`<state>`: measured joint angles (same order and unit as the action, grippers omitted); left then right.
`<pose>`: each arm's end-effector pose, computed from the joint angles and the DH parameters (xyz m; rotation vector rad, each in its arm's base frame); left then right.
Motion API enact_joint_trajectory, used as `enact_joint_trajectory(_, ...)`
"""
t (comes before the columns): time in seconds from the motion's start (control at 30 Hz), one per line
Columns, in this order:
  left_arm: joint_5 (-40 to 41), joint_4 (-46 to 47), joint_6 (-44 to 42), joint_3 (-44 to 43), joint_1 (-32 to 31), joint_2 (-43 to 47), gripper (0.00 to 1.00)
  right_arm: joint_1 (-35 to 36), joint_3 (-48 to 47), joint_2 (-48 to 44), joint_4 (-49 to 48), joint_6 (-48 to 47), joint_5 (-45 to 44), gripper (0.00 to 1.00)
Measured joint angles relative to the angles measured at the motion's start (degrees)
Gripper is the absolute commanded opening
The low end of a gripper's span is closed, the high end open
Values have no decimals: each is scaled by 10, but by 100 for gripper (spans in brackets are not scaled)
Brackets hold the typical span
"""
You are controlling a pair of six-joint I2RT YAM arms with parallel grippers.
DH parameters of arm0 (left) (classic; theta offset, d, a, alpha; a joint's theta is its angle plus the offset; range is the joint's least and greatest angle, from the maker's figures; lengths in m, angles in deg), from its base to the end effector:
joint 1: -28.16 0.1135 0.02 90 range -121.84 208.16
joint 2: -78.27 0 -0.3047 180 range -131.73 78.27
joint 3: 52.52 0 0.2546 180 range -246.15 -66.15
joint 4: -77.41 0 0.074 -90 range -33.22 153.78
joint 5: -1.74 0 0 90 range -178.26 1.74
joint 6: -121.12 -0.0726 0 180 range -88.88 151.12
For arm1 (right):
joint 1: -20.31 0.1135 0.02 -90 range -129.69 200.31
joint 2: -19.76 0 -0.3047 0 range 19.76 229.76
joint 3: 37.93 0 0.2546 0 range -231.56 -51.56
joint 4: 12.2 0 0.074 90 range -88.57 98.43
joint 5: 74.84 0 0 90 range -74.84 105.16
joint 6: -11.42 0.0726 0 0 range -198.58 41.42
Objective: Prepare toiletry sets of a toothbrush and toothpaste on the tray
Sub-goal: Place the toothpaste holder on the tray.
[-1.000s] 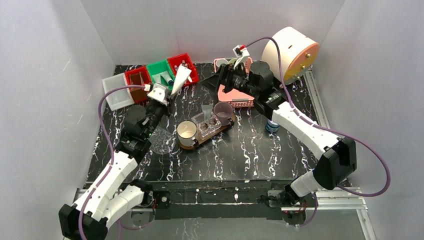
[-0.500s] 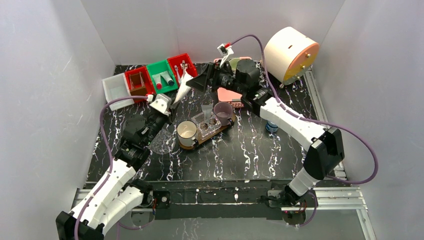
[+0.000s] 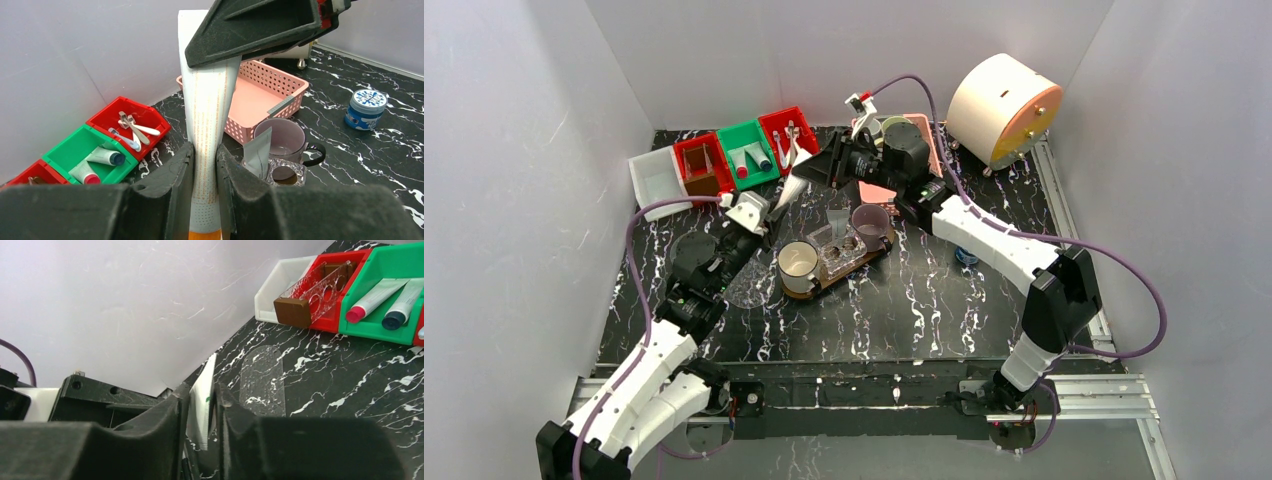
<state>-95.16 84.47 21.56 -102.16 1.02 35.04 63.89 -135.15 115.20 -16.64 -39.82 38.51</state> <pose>0.1678 -0.0958 0.3846 0.5196 1.2409 -0.3398 0.3012 0.3264 0.4400 -0.4382 1.5926 1.4318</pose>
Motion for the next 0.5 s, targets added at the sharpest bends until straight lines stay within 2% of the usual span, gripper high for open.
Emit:
enact_joint_trajectory(0.1, 0, 3, -3, 0, 0, 4, 28, -1, 0, 0, -3, 3, 2, 18)
enact_joint_trajectory(0.2, 0, 3, -8, 1, 0, 8, 45, 0, 0, 0, -14, 5, 6, 7)
enact_joint_trajectory(0.27, 0, 7, -11, 1, 0, 10, 52, 0, 0, 0, -15, 0, 7, 2)
enact_joint_trajectory(0.5, 2, 18, -18, 4, 0, 22, 78, 0, 1, -1, -16, -18, 8, 1)
